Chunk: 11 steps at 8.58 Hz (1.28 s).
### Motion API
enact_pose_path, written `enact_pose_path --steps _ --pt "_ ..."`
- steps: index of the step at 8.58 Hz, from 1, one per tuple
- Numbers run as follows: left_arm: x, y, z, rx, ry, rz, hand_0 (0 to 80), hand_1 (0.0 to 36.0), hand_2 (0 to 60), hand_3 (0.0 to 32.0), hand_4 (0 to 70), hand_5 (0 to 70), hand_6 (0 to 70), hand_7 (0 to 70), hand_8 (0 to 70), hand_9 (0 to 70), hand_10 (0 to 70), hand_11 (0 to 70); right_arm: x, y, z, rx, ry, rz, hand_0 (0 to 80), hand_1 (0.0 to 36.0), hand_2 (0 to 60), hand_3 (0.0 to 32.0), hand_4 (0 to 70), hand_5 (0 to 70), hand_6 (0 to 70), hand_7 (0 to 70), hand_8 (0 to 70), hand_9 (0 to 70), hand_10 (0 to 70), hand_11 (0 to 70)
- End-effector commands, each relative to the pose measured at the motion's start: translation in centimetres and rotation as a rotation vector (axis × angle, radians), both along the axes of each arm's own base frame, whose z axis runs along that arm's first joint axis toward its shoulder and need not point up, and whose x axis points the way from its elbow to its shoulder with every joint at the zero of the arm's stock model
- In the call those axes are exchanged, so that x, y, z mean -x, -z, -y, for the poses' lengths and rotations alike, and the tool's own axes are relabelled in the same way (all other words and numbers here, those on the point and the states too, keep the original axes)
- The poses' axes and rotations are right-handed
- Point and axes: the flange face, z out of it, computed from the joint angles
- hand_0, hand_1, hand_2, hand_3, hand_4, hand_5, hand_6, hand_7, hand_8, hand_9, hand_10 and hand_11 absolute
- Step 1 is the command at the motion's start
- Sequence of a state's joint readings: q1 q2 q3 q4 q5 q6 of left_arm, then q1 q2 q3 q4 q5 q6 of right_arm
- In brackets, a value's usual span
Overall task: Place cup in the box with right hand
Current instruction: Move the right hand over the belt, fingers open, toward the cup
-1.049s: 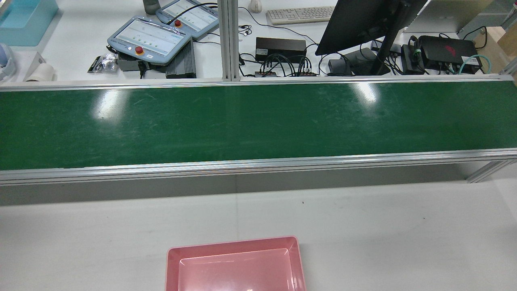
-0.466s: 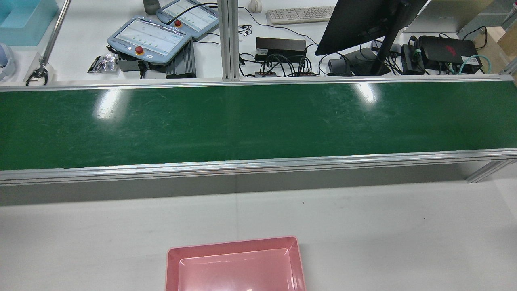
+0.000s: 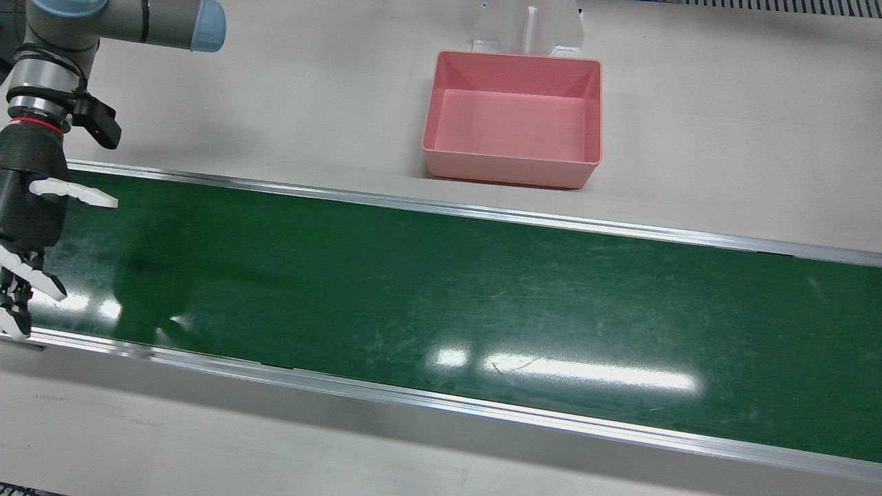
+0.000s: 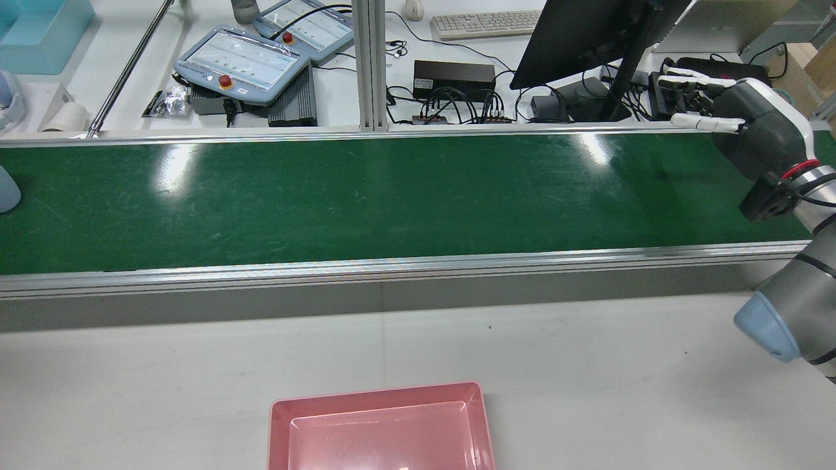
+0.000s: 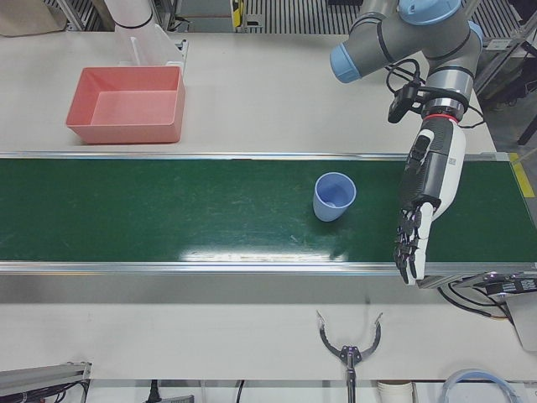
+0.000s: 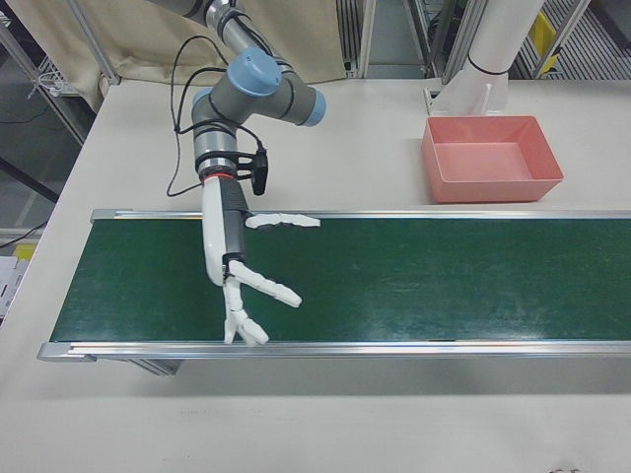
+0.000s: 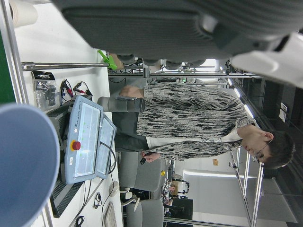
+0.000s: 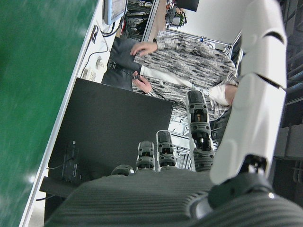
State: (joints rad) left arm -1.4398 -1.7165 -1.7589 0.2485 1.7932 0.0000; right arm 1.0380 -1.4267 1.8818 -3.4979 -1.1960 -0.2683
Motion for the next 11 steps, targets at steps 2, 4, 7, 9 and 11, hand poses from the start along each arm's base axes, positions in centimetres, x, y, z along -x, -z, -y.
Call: enact_pose_path --steps 2,4,7,9,11 --pt "0.0 -0.1 0.0 0.001 0.001 0.0 0.0 0.0 0.0 0.0 0.0 0.0 0.0 0.0 0.0 0.0 0.0 0.0 6.8 4.4 -0.7 -0.04 0.012 -0.057 52.9 20.3 18.4 0.0 23.2 5.5 5.8 23.7 6.3 13.9 0.0 0.0" --pt "0.0 0.0 0.0 -0.001 0.001 0.0 0.0 0.0 0.0 0.0 0.0 0.0 0.0 0.0 0.0 0.0 0.0 0.0 9.0 4.9 -1.4 -0.045 0.015 -0.048 53.6 18.2 10.7 0.0 23.8 5.6 5.8 23.4 6.2 13.8 0.0 0.0" --pt "-0.1 -0.2 0.1 0.001 -0.001 0.0 0.0 0.0 0.0 0.0 0.0 0.0 0.0 0.0 0.0 0.0 0.0 0.0 8.7 3.7 -2.1 -0.028 0.022 -0.065 51.7 14.6 5.5 0.0 22.1 5.0 5.5 22.1 5.9 13.3 0.0 0.5" --pt "-0.1 -0.2 0.0 0.001 -0.001 0.0 0.0 0.0 0.0 0.0 0.0 0.0 0.0 0.0 0.0 0.0 0.0 0.0 8.2 2.8 -2.4 -0.015 0.021 -0.076 49.7 14.3 10.2 0.0 17.1 4.6 5.0 20.2 5.6 12.6 0.0 0.0" --pt "0.0 -0.1 0.0 0.001 0.001 0.0 0.0 0.0 0.0 0.0 0.0 0.0 0.0 0.0 0.0 0.0 0.0 0.0 8.4 2.9 -2.5 -0.017 0.024 -0.078 48.4 15.5 16.2 0.0 13.7 4.5 4.8 19.4 5.5 12.4 0.0 0.1"
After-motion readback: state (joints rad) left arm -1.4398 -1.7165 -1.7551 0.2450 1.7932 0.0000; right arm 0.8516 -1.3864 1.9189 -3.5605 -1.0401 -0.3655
